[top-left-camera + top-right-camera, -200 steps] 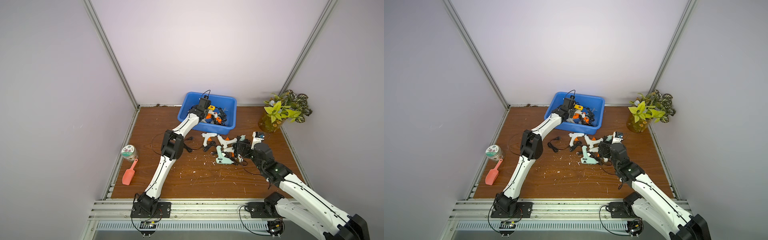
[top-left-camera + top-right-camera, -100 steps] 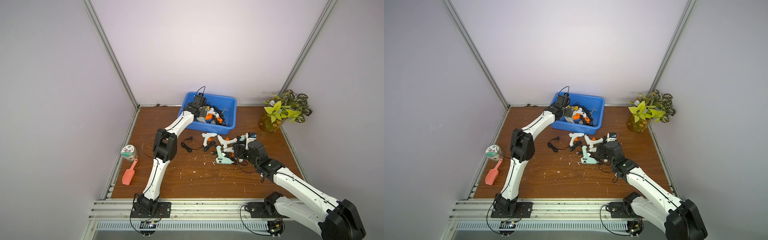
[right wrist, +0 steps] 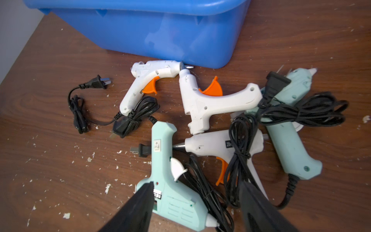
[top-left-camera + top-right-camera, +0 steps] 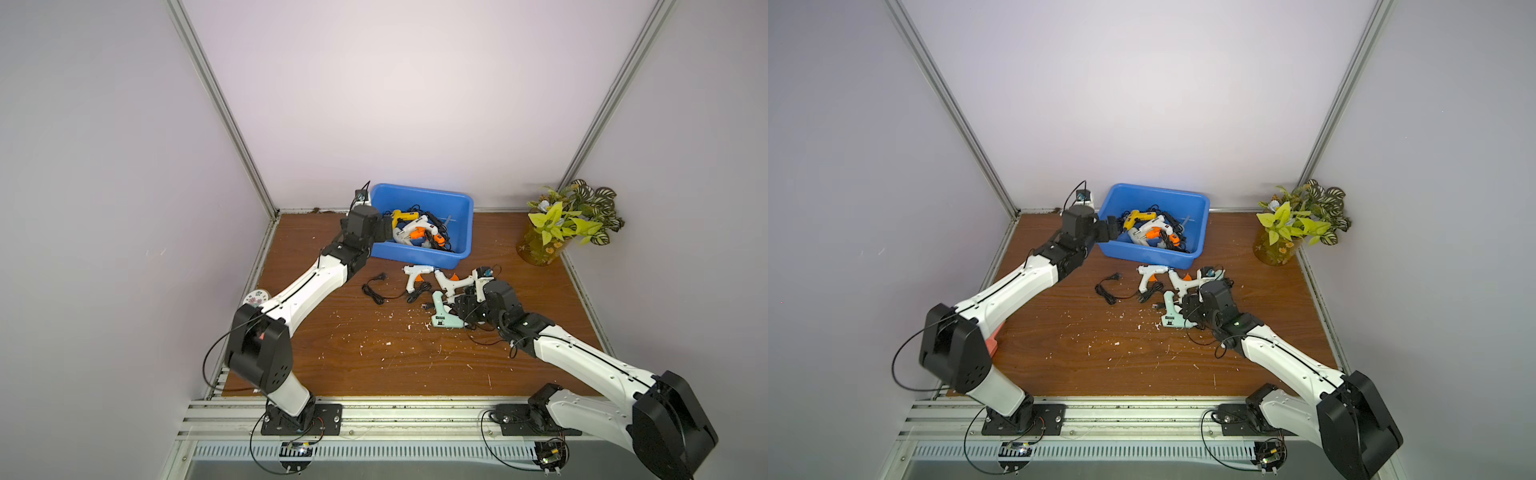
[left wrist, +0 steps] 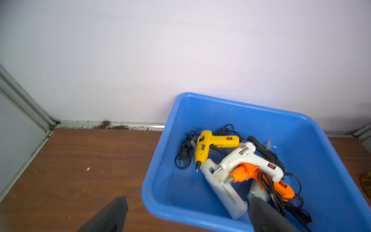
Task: Put the hot melt glue gun into the storage box
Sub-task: Pick up the hot melt adhesive gun from the center of the board.
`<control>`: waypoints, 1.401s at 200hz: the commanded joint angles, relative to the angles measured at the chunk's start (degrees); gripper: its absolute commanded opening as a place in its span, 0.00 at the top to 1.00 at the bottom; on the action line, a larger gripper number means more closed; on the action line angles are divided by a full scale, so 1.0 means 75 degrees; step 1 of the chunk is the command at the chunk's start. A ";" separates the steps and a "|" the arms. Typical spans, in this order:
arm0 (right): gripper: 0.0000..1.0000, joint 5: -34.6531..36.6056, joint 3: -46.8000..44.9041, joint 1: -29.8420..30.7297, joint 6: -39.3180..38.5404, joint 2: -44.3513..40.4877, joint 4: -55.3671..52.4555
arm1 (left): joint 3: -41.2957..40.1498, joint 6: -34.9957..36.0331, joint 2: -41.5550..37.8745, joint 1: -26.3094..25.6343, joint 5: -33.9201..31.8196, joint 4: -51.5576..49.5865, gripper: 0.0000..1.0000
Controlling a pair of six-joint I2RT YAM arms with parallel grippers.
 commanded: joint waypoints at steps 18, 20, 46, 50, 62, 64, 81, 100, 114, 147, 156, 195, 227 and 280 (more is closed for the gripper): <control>0.28 0.0249 0.0695 0.0512 0.0251 0.0694 0.0122 | -0.2139 -0.1228 -0.1482 0.0035 -0.0387 0.1432 0.01; 0.28 0.0248 0.0711 0.0553 0.0280 0.0731 0.0123 | -0.2232 -0.1253 -0.1559 0.0038 -0.0390 0.1481 0.01; 0.31 0.0361 0.0922 0.0862 0.0566 0.1232 0.0158 | -0.3447 -0.1682 -0.2407 0.0035 -0.0372 0.2138 0.01; 0.32 0.0370 0.0973 0.0886 0.0590 0.1303 0.0147 | -0.3647 -0.1759 -0.2526 0.0037 -0.0349 0.2232 0.01; 0.35 0.0423 0.1109 0.0969 0.0650 0.1562 0.0073 | -0.4146 -0.1883 -0.2842 0.0036 -0.0244 0.2515 0.01; 0.35 0.0429 0.1137 0.0986 0.0652 0.1610 0.0052 | -0.4211 -0.1901 -0.2889 0.0038 -0.0249 0.2549 0.01; 0.37 0.0526 0.1318 0.1052 0.0739 0.1939 -0.0100 | -0.4705 -0.1956 -0.3260 0.0046 -0.0214 0.2772 0.01; 0.38 0.0597 0.1482 0.1072 0.0758 0.2220 -0.0177 | -0.4954 -0.1825 -0.3545 0.0036 -0.0221 0.2747 0.01; 0.39 0.0622 0.1573 0.1069 0.0769 0.2408 -0.0222 | -0.5053 -0.1786 -0.3687 0.0036 -0.0244 0.2625 0.01; 0.43 0.0691 0.1890 0.1077 0.0711 0.2879 -0.0308 | -0.5344 -0.1780 -0.3827 0.0041 -0.0167 0.2757 0.01; 0.44 0.0699 0.2015 0.1070 0.0679 0.3028 -0.0369 | -0.5351 -0.1752 -0.3777 0.0046 -0.0131 0.2750 0.01; 0.49 0.0908 0.2619 0.1067 0.0617 0.3680 -0.0707 | -0.5208 -0.1656 -0.3483 0.0037 0.0043 0.2572 0.01; 0.51 0.1012 0.2739 0.1068 0.0682 0.3921 -0.0658 | -0.5173 -0.1600 -0.3416 0.0038 0.0140 0.2577 0.01; 0.58 0.1178 0.2652 0.1065 0.0756 0.4113 -0.0420 | -0.5228 -0.1586 -0.3386 0.0036 0.0135 0.2575 0.01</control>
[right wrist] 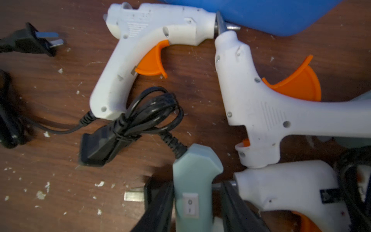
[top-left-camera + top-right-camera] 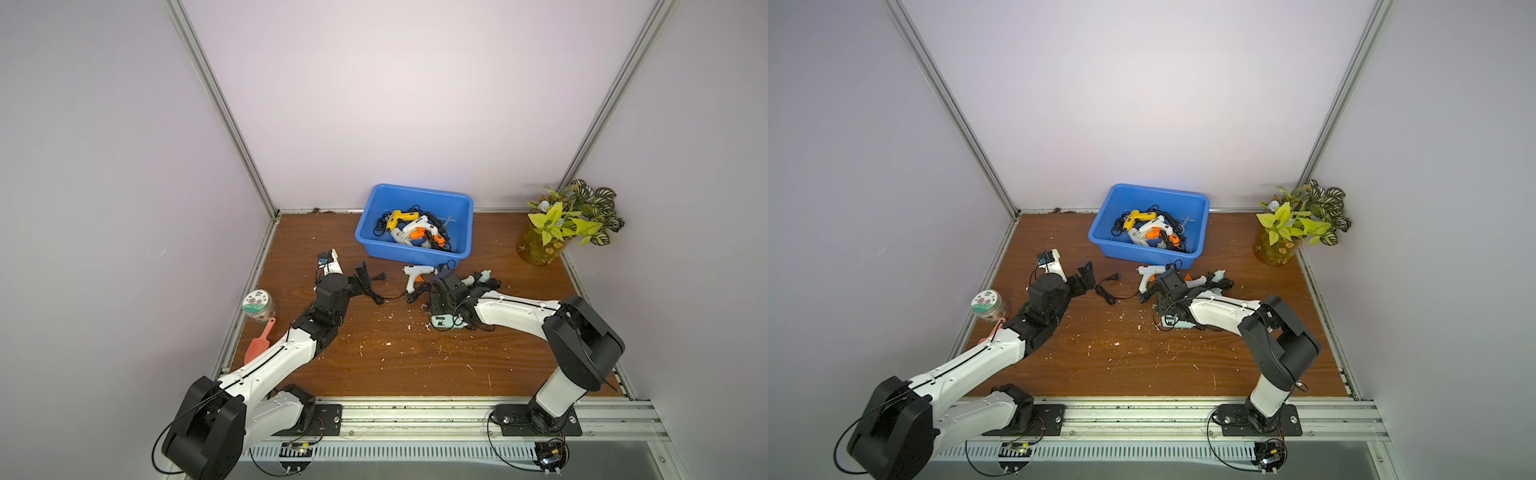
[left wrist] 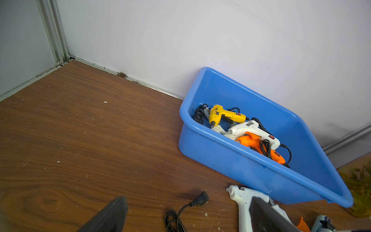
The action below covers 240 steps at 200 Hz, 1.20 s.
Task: Put the hot melt glue gun into the storage box
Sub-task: Pick up the hot melt adhesive gun from the center of the board.
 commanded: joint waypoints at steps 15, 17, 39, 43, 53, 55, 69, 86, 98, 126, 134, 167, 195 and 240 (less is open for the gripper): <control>0.60 0.0270 0.0096 0.0023 0.0081 0.0052 0.0198 | 0.0087 0.0055 0.0031 0.0036 0.0065 0.0004 0.01; 0.60 0.0272 0.0088 0.0029 0.0081 0.0056 0.0217 | 0.0087 0.0055 0.0031 0.0042 0.0064 0.0004 0.01; 0.59 0.0359 0.0051 0.0013 0.0077 0.0142 0.0213 | 0.0076 0.0043 0.0031 0.0033 0.0064 0.0004 0.01; 0.59 0.0376 0.0049 0.0022 0.0078 0.0152 0.0211 | 0.0073 0.0043 0.0031 0.0038 0.0054 0.0004 0.01; 0.59 0.0395 0.0021 0.0024 0.0081 0.0188 0.0203 | 0.0064 0.0043 0.0020 0.0033 0.0046 0.0015 0.01; 0.59 0.0400 0.0026 0.0017 0.0081 0.0189 0.0209 | 0.0064 0.0043 0.0020 0.0035 0.0039 0.0016 0.01; 0.62 0.0367 -0.0054 0.0023 0.0091 0.0184 0.0263 | 0.0064 0.0044 0.0029 0.0042 0.0029 0.0004 0.01; 0.70 0.0345 -0.0114 0.0024 0.0081 0.0121 0.0276 | 0.0064 0.0043 0.0031 0.0038 0.0017 -0.0008 0.01; 0.74 0.0328 -0.0171 0.0024 0.0058 -0.0005 0.0282 | 0.0074 0.0034 0.0031 0.0033 -0.0009 -0.0019 0.01; 0.79 0.0219 -0.0339 0.0056 -0.0022 -0.0610 0.0318 | 0.0064 0.0030 0.0019 0.0041 -0.0049 -0.0060 0.01; 0.81 0.0140 -0.0429 0.0061 -0.0084 -0.0880 0.0370 | 0.0064 0.0031 0.0020 0.0034 -0.0070 -0.0066 0.01; 0.82 -0.0252 -0.0855 0.0092 -0.0452 -0.2158 0.0761 | 0.0064 0.0022 0.0019 0.0038 -0.0202 -0.0119 0.01; 0.84 -0.0353 -0.0928 0.0090 -0.0792 -0.3071 0.0772 | 0.0058 -0.0008 0.0019 0.0039 -0.0230 -0.0119 0.01; 0.85 -0.0420 -0.0235 0.0072 -0.1680 -0.3830 0.0751 | -0.0038 -0.0080 -0.0015 0.0032 -0.0282 -0.0064 0.01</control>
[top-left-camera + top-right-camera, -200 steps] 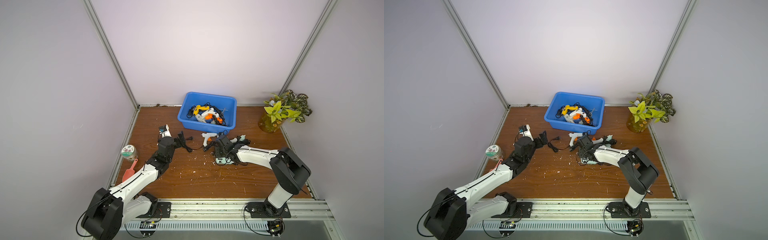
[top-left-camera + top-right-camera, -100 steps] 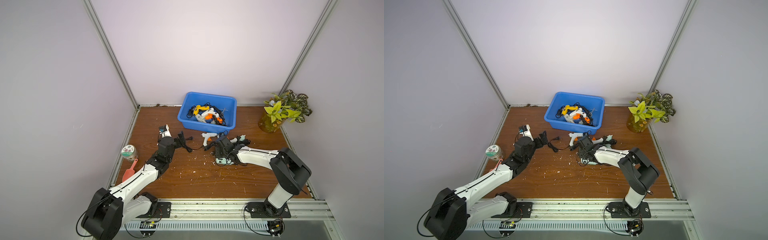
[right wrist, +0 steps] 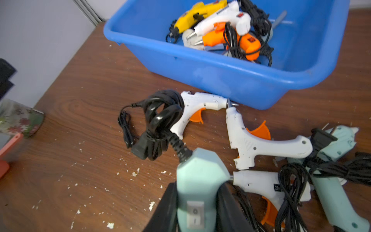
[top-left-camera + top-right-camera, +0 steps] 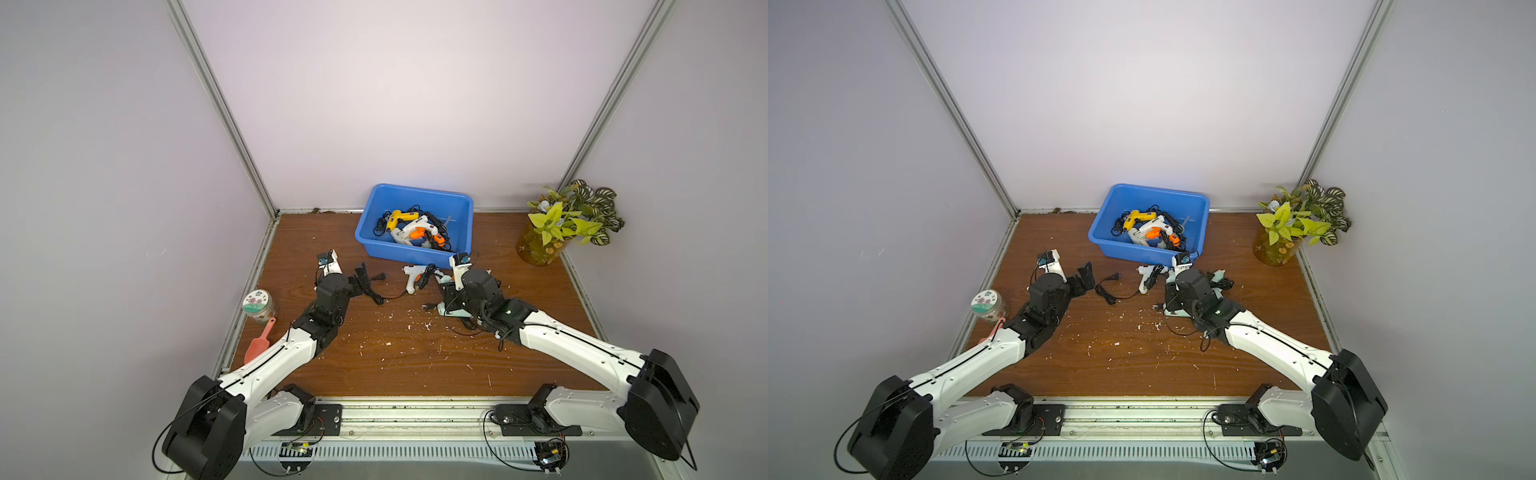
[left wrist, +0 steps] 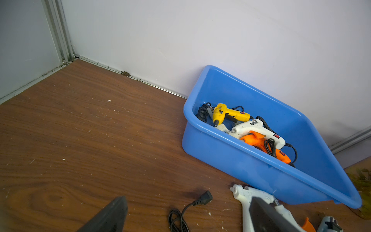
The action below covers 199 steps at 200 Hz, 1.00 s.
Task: Put the hot melt glue gun into the storage box
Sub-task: Pick up the hot melt adhesive gun from the center of the board, then place the hot melt adhesive gun in the storage box.
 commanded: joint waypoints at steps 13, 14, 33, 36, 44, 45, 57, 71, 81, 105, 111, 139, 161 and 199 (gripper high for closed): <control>0.85 -0.0078 0.1105 0.0008 -0.0939 -0.0191 0.0205 | -0.0075 -0.0088 -0.0036 0.0035 -0.0136 0.0068 0.01; 0.85 -0.0078 0.1188 0.0003 -0.0966 -0.0166 0.0200 | -0.0076 -0.0089 -0.0036 0.0039 -0.0132 0.0069 0.01; 0.85 -0.0014 0.1996 -0.0072 -0.1290 0.0258 0.0068 | -0.0100 -0.0121 -0.0042 0.0037 -0.0115 0.0082 0.01; 0.85 0.0011 0.2133 -0.0086 -0.1324 0.0369 0.0026 | -0.0109 -0.0124 -0.0045 0.0034 -0.0110 0.0083 0.01; 0.85 0.0056 0.2611 -0.0155 -0.1439 0.0669 -0.0085 | -0.0118 -0.0130 -0.0048 0.0027 -0.0104 0.0077 0.01; 0.85 0.0060 0.2685 -0.0163 -0.1453 0.0709 -0.0101 | -0.0121 -0.0133 -0.0048 0.0024 -0.0104 0.0074 0.01; 0.85 0.0053 0.3400 -0.0278 -0.1588 0.1239 -0.0206 | -0.0144 -0.0177 -0.0065 0.0041 -0.0072 0.0093 0.01; 0.85 -0.0071 0.4208 -0.0467 -0.1673 0.1925 -0.0251 | -0.0185 -0.0206 -0.0092 0.0034 -0.0017 0.0149 0.01; 0.85 -0.0266 0.4830 -0.0625 -0.1666 0.2431 -0.0278 | -0.0236 -0.0229 -0.0100 0.0035 0.0033 0.0259 0.01; 0.85 -0.0719 0.6115 -0.0971 -0.1562 0.3645 -0.0186 | -0.0273 -0.0242 -0.0074 0.0032 0.0160 0.0376 0.01; 0.85 -0.0817 0.6466 -0.1038 -0.1522 0.3946 -0.0167 | -0.0242 -0.0249 -0.0071 0.0044 0.0186 0.0358 0.01; 0.86 -0.1044 0.8140 -0.1293 -0.1282 0.5437 -0.0316 | -0.0229 -0.0268 -0.0094 0.0034 0.0356 0.0370 0.01; 0.88 -0.1150 0.9804 -0.1411 -0.1152 0.6774 -0.0864 | -0.0310 -0.0309 -0.0128 0.0039 0.0400 0.0463 0.01; 0.89 -0.1339 1.2888 -0.1442 -0.0962 0.9120 -0.2044 | -0.0299 -0.0297 -0.0118 0.0032 0.0442 0.0434 0.01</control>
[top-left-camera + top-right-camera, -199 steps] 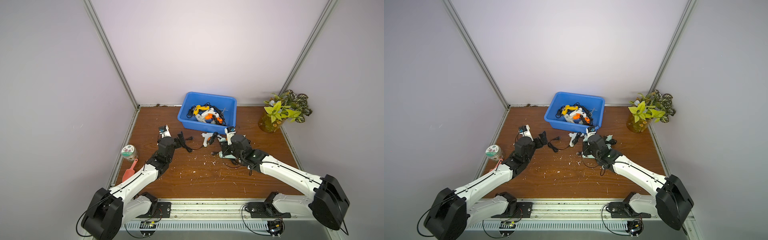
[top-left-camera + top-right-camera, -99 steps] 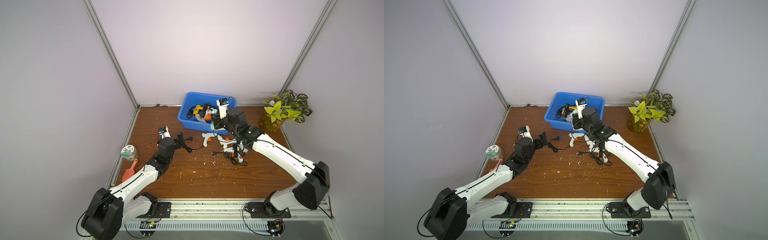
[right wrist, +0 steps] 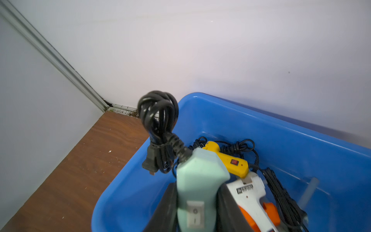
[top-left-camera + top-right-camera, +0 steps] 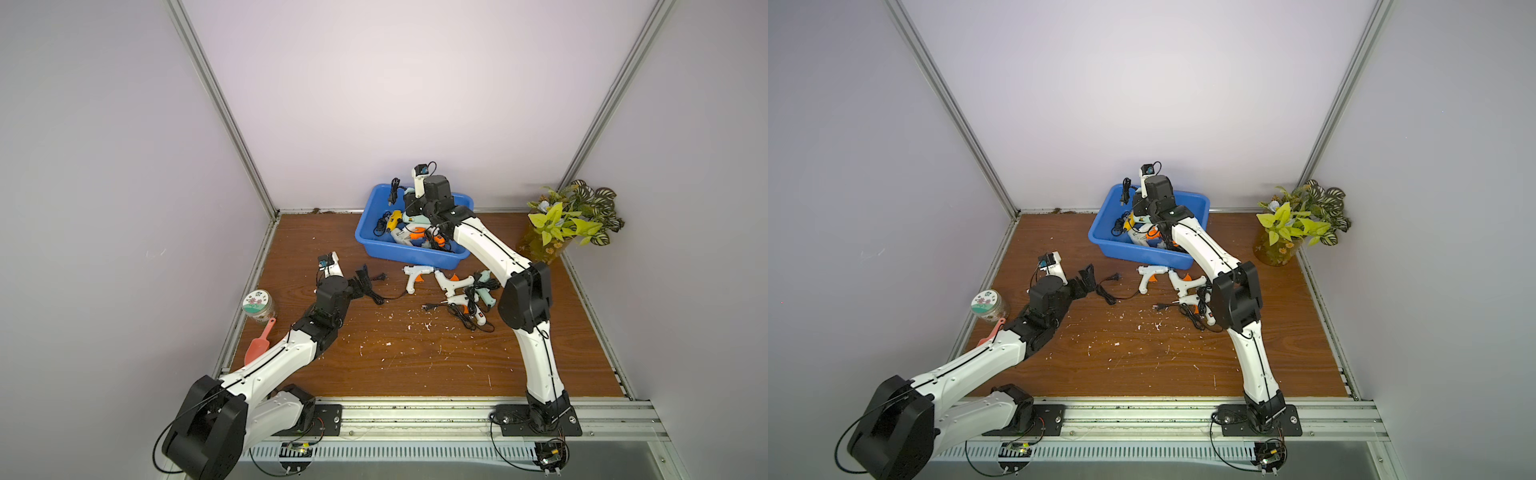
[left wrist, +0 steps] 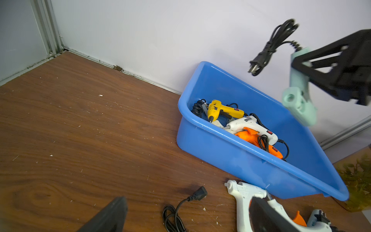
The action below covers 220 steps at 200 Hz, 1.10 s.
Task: Put the hot melt glue gun into the storage box
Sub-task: Place the hot melt adhesive gun in the storage box.
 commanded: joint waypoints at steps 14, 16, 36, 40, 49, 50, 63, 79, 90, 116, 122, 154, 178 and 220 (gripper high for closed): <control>0.89 -0.0536 0.2433 0.0035 0.0452 0.1349 -0.1077 | -0.0063 -0.0070 -0.0115 0.0033 0.0138 0.0114 0.01; 0.89 -0.0565 0.2506 0.0030 0.0476 0.1423 -0.1111 | -0.0070 -0.0068 -0.0115 0.0047 0.0125 0.0112 0.01; 0.89 -0.0744 0.2427 0.0036 0.0766 0.1671 -0.1047 | -0.0072 -0.0050 -0.0109 0.0048 0.0062 0.0090 0.01; 0.89 -0.0806 0.2291 0.0030 0.0827 0.1646 -0.0981 | -0.0053 -0.0048 -0.0104 0.0050 0.0052 0.0090 0.01; 0.89 -0.0939 0.1932 0.0025 0.0938 0.1596 -0.0840 | -0.0049 -0.0044 -0.0092 0.0045 0.0044 0.0064 0.01; 0.89 -0.0946 0.1889 0.0030 0.0949 0.1588 -0.0825 | -0.0043 -0.0044 -0.0092 0.0051 0.0047 0.0062 0.01; 0.89 -0.0994 0.1361 0.0046 0.1113 0.1488 -0.0723 | -0.0027 -0.0044 -0.0092 0.0055 0.0050 0.0061 0.01; 0.88 -0.1062 0.0835 0.0045 0.1251 0.1364 -0.0628 | -0.0012 -0.0048 -0.0092 0.0053 0.0047 0.0055 0.01; 0.87 -0.1102 0.0548 0.0059 0.1320 0.1297 -0.0566 | -0.0003 -0.0049 -0.0074 0.0052 0.0051 0.0061 0.01; 0.82 -0.1186 0.0222 0.0088 0.1351 0.1251 -0.0500 | 0.0061 -0.0064 -0.0022 0.0050 0.0040 0.0031 0.01; 0.79 -0.1209 0.0195 0.0091 0.1357 0.1257 -0.0494 | 0.0068 -0.0067 -0.0010 0.0055 0.0033 0.0018 0.01; 0.53 -0.1356 0.0270 0.0099 0.1300 0.1231 -0.0581 | 0.0149 -0.0108 0.0049 0.0054 -0.0066 -0.0152 0.01; 0.42 -0.1457 0.0558 0.0106 0.1152 0.1107 -0.0845 | 0.0174 -0.0108 0.0004 0.0048 -0.0219 -0.0317 0.01; 0.19 -0.1294 0.0066 0.0152 0.0825 0.0189 -0.1019 | -0.0042 -0.0338 -0.0246 0.0047 -0.0428 -0.0246 0.01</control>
